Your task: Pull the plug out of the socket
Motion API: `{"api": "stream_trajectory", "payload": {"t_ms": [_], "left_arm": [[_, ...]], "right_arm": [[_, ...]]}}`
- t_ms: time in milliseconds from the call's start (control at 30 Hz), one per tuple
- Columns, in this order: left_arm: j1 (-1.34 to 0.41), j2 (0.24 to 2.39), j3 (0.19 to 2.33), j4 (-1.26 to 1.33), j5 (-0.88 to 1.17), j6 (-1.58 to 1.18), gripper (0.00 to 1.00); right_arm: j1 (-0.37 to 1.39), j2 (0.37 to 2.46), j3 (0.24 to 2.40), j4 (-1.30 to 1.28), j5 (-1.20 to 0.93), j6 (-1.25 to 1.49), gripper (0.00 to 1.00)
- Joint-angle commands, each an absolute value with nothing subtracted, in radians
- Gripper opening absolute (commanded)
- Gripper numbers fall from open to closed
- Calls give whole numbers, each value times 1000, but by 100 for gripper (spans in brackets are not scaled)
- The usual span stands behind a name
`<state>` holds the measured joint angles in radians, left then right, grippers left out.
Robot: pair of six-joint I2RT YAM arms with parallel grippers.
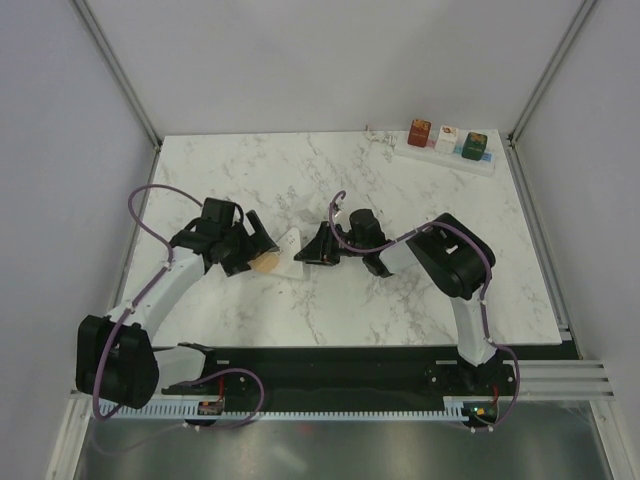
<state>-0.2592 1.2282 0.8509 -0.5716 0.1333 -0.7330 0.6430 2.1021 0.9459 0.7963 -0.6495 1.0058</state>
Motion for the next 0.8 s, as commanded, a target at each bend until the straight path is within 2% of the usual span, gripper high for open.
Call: {"api": "stream_trajectory", "payload": {"t_ms": [0, 367, 533, 600, 633, 700, 733, 767], "left_arm": [[-259, 1224, 821, -514, 137, -897, 97], [-258, 1252, 779, -476, 54, -960, 94], [-258, 1287, 773, -423, 80, -943, 84], [-258, 1289, 773, -403, 98, -924, 68], [-258, 1287, 773, -400, 103, -910, 47], [-258, 1276, 769, -388, 121, -896, 27], [-258, 1261, 764, -384, 129, -888, 21], [-258, 1250, 756, -380, 132, -879, 10]], "right_arm": [[658, 2080, 962, 724, -604, 925, 0], [658, 2075, 959, 735, -606, 920, 0], [658, 2082, 968, 736, -626, 911, 0], [658, 2083, 968, 744, -632, 911, 4], [658, 2083, 968, 750, -641, 911, 9], [657, 2094, 973, 765, -655, 916, 16], [660, 2098, 976, 770, -670, 919, 25], [660, 2100, 977, 787, -673, 923, 29]]}}
